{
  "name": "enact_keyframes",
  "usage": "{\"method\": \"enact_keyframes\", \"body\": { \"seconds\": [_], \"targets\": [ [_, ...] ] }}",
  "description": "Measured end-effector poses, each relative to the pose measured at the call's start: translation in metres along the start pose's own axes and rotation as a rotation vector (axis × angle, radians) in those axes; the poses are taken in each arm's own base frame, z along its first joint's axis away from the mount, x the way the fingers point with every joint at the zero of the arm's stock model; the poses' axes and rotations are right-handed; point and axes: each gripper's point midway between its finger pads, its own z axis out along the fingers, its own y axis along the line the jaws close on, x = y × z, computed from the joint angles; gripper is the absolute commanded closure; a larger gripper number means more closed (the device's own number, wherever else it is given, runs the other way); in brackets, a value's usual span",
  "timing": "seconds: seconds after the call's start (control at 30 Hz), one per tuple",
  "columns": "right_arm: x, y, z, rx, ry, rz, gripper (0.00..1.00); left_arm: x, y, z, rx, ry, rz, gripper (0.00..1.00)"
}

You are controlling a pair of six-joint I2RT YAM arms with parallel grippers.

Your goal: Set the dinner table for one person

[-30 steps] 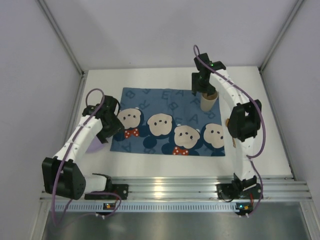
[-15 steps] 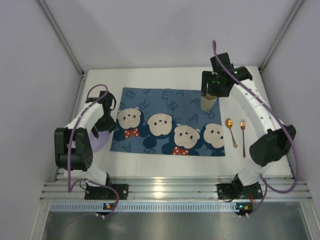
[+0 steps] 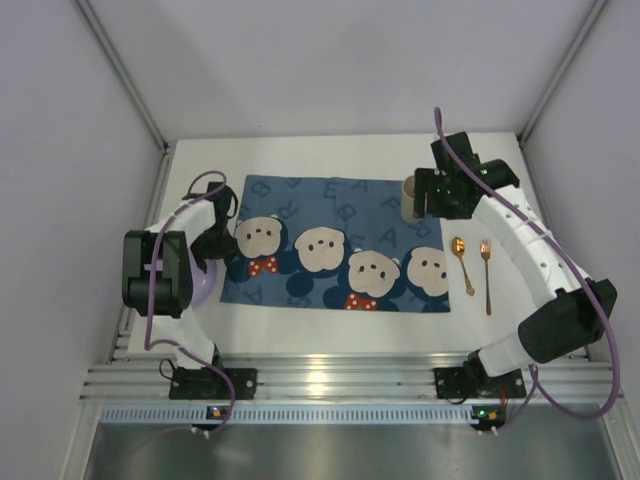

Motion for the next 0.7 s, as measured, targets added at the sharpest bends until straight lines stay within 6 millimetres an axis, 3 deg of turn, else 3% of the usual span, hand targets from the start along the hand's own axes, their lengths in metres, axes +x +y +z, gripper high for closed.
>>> {"method": "enact_keyframes", "body": {
  "seconds": [0.37,0.47,0.57,0.6,0.7],
  "targets": [
    [0.005,-0.003,0.001,0.004,0.000,-0.009,0.29,-0.017,-0.006,-0.006,0.019,-0.041,-0.008,0.39],
    [0.007,-0.005,0.003,0.008,0.008,-0.014,0.29,-0.016,-0.004,0.001,-0.008,-0.032,-0.002,0.45],
    [0.012,-0.008,0.006,0.015,0.023,-0.023,0.29,-0.015,0.000,0.008,-0.031,-0.019,0.000,0.57],
    [0.014,-0.009,0.008,0.018,0.029,-0.025,0.29,-0.015,0.002,0.010,-0.037,-0.015,0.000,0.72],
    [0.018,-0.012,0.010,0.024,0.042,-0.032,0.29,-0.015,0.009,0.017,-0.051,-0.005,-0.008,1.00]
  ]
}}
